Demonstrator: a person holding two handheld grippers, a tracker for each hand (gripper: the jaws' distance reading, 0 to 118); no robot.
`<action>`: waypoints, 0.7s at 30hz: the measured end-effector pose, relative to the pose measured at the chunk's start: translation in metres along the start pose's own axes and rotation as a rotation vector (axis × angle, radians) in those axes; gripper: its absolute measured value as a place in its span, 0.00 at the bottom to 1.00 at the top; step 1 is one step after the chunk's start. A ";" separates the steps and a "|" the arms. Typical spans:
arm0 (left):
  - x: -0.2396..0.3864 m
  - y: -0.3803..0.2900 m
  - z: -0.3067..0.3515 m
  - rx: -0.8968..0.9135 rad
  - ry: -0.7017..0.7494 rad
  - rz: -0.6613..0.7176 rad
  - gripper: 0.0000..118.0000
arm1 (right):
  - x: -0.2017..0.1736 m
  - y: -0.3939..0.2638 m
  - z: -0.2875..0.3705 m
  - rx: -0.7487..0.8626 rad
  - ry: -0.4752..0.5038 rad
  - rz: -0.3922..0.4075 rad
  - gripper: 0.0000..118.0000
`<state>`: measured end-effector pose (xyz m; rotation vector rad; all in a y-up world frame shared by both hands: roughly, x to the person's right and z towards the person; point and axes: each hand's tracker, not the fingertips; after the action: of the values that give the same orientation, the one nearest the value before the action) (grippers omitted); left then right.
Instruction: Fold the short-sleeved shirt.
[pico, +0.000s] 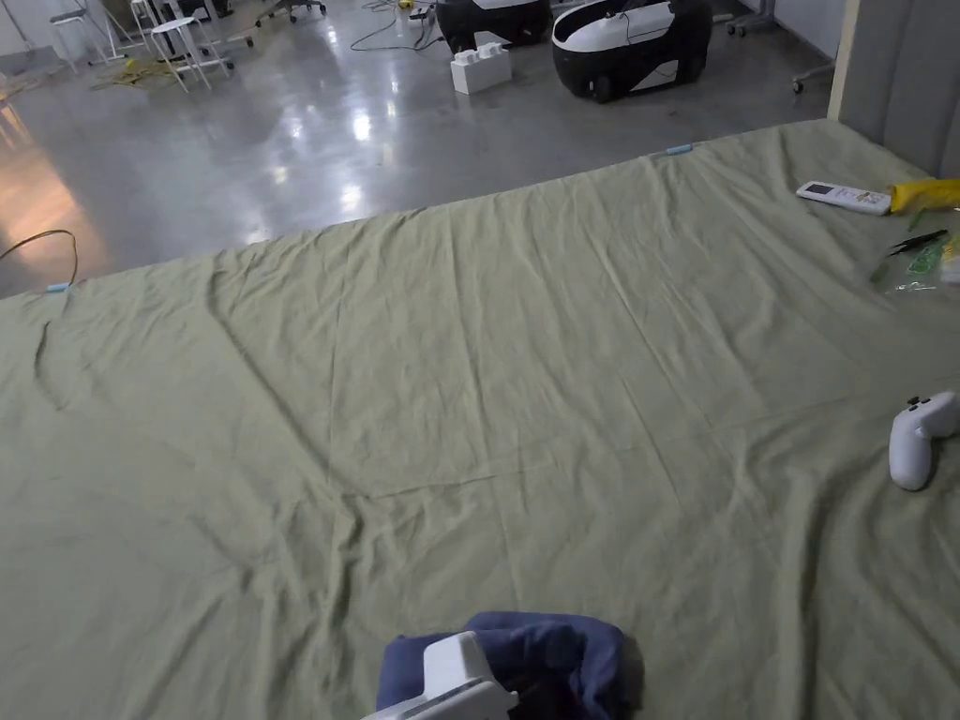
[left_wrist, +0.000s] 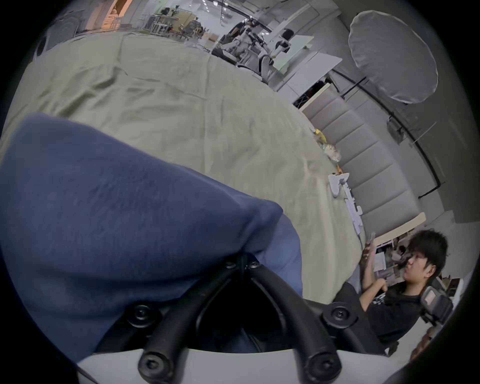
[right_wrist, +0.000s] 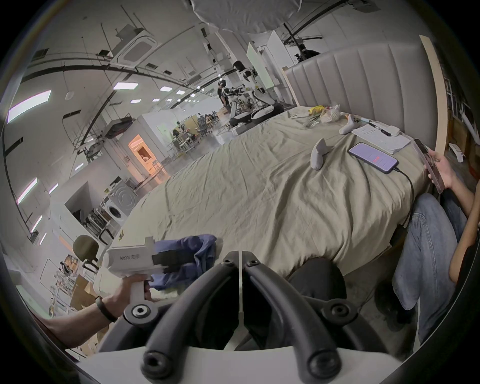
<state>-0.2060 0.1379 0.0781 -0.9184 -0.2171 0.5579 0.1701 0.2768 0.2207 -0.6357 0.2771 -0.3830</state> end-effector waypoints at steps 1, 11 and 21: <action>0.005 0.000 0.001 0.024 0.009 -0.022 0.01 | -0.002 -0.001 -0.004 -0.020 0.000 0.013 0.02; -0.007 0.025 0.117 0.323 -0.159 0.024 0.31 | -0.090 0.004 -0.132 -0.208 0.261 0.235 0.02; -0.100 0.006 0.189 0.312 0.016 0.167 0.84 | -0.124 -0.038 -0.282 -0.524 0.143 0.447 0.02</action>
<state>-0.3691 0.2168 0.1915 -0.6399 -0.0357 0.7162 -0.0532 0.1547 0.0428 -1.0332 0.6544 0.0849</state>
